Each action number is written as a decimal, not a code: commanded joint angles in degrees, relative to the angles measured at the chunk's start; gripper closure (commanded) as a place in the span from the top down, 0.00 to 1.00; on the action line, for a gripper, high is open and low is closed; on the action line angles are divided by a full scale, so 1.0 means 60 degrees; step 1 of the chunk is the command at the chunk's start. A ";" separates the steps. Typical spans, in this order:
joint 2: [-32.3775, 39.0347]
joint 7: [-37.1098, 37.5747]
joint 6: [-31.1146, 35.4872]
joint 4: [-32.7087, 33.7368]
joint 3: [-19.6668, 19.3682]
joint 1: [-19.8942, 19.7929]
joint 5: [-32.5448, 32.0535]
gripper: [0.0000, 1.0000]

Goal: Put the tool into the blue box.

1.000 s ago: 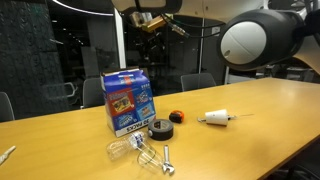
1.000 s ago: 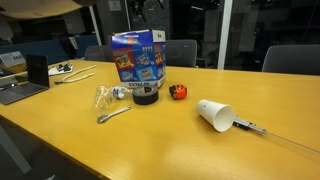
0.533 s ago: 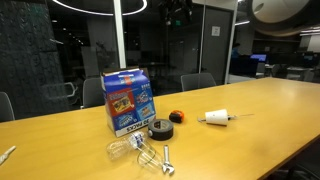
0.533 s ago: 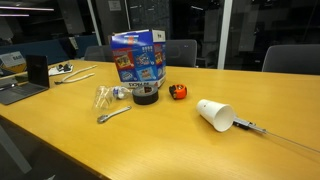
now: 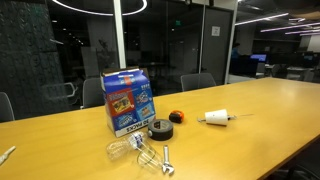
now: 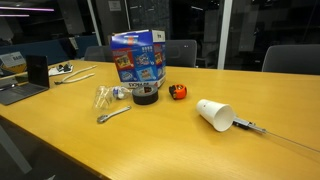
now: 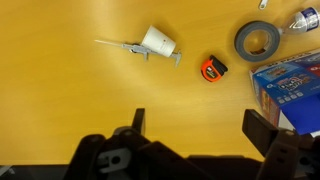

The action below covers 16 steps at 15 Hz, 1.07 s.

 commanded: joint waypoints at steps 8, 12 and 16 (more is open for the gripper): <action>0.0926 0.1303 -0.0568 0.0077 0.0120 -0.1450 0.0873 1.00; 0.1633 0.1697 -0.1060 0.0128 0.0296 -0.2086 0.1633 1.00; 0.1833 0.2120 -0.0794 -0.0867 0.0250 -0.2488 0.2326 1.00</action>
